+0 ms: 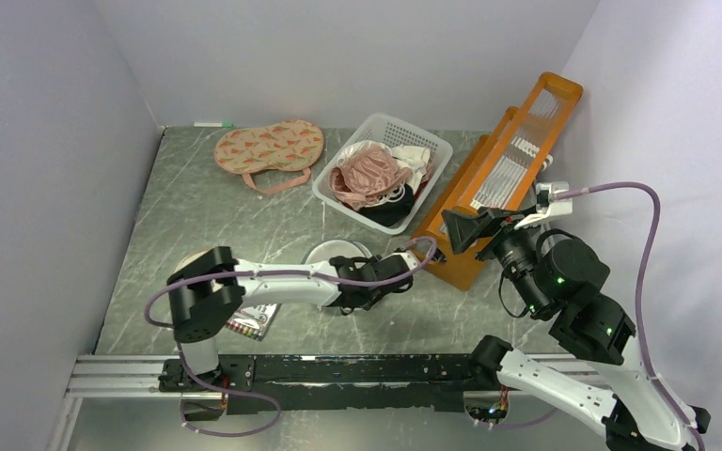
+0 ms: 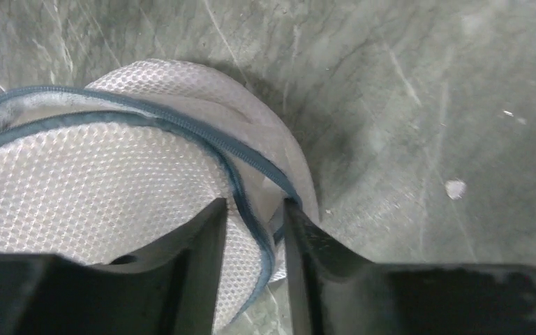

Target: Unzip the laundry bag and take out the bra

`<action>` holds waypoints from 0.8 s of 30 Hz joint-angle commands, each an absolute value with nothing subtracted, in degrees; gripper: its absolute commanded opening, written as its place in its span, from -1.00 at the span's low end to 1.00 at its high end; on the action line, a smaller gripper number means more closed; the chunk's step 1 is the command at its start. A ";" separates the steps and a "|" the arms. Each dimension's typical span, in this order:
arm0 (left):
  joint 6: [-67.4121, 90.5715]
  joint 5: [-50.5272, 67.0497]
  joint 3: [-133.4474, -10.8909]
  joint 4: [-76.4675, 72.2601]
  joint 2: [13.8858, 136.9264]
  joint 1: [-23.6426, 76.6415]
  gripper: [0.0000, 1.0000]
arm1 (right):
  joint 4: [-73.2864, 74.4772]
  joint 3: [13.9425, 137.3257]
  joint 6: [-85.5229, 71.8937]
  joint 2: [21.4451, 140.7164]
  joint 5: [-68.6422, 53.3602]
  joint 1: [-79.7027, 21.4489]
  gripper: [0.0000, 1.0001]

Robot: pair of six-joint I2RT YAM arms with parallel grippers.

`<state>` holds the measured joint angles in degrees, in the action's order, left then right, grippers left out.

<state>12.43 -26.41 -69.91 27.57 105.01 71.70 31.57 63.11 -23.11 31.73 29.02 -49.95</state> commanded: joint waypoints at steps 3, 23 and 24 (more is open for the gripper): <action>13.60 -17.38 -63.72 21.46 90.99 69.58 0.44 | 31.94 63.11 -22.51 31.00 29.82 -49.92 0.64; 17.81 8.92 -70.43 25.17 59.53 16.18 0.97 | 21.73 66.96 -12.87 46.87 35.28 -49.77 1.00; 18.13 11.51 -73.60 26.01 60.57 13.31 0.97 | 21.97 69.32 -11.88 48.85 36.19 -49.75 1.00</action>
<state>17.04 1.85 -63.83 22.68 59.44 23.18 25.61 62.92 -16.75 43.83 31.09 -49.93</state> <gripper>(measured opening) 0.986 0.994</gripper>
